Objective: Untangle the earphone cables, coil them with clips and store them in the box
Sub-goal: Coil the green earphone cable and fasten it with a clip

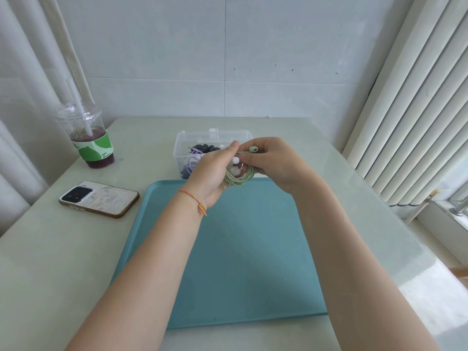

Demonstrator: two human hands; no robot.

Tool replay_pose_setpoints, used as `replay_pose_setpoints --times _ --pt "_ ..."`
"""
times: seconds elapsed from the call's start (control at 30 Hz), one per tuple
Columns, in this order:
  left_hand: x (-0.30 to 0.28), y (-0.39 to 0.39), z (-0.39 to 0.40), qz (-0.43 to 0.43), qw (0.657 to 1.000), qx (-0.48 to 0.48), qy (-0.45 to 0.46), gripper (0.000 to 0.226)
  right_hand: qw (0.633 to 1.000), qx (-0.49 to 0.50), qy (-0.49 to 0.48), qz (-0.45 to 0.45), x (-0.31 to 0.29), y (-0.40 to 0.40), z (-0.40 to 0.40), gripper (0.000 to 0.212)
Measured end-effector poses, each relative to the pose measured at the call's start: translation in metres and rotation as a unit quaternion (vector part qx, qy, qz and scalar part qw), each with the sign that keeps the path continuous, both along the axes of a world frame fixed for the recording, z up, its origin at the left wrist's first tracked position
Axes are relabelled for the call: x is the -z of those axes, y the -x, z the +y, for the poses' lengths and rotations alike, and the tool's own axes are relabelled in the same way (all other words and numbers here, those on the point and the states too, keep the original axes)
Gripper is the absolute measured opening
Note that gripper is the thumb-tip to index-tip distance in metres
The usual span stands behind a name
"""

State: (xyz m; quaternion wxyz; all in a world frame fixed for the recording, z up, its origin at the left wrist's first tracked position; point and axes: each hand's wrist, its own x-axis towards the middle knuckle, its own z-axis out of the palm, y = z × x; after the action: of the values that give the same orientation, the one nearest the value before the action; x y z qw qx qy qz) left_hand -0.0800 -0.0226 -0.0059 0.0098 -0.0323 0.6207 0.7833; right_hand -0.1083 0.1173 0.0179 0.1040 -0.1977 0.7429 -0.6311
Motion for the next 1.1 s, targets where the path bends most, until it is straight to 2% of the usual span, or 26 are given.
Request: replay_pose_setpoints --times 0.1,0.23,0.27,0.37,0.5,0.6,0.9,1.1 --pt "0.003 0.003 -0.004 0.024 0.996 -0.052 0.070 0.049 1.000 0.004 -0.017 0.014 0.002 0.000 -0.001 0.016" --pt "0.004 0.005 -0.012 0.031 0.975 -0.054 0.212 0.054 0.999 0.002 -0.034 0.023 0.000 0.000 0.001 0.016" --pt "0.004 0.005 -0.014 0.023 0.974 -0.050 0.219 0.057 0.999 0.001 -0.038 0.027 0.000 0.000 0.001 0.016" --pt "0.003 0.005 -0.018 0.014 0.988 -0.022 0.154 0.062 0.997 -0.004 -0.060 0.043 -0.002 0.000 0.004 0.014" --pt "0.002 0.000 -0.019 0.015 0.995 -0.051 0.081 0.027 0.996 -0.004 -0.081 0.037 0.000 0.001 0.007 0.015" --pt "0.003 -0.002 -0.020 0.023 0.991 -0.091 0.098 0.015 0.995 -0.016 -0.099 0.017 0.001 0.001 0.007 0.017" --pt "0.006 0.003 -0.018 0.066 0.969 -0.226 0.074 0.016 0.990 0.042 -0.122 -0.053 0.002 -0.003 -0.006 0.042" --pt "0.006 0.004 -0.019 0.069 0.958 -0.274 0.053 0.017 0.993 0.053 -0.098 -0.033 0.004 -0.006 -0.016 0.047"
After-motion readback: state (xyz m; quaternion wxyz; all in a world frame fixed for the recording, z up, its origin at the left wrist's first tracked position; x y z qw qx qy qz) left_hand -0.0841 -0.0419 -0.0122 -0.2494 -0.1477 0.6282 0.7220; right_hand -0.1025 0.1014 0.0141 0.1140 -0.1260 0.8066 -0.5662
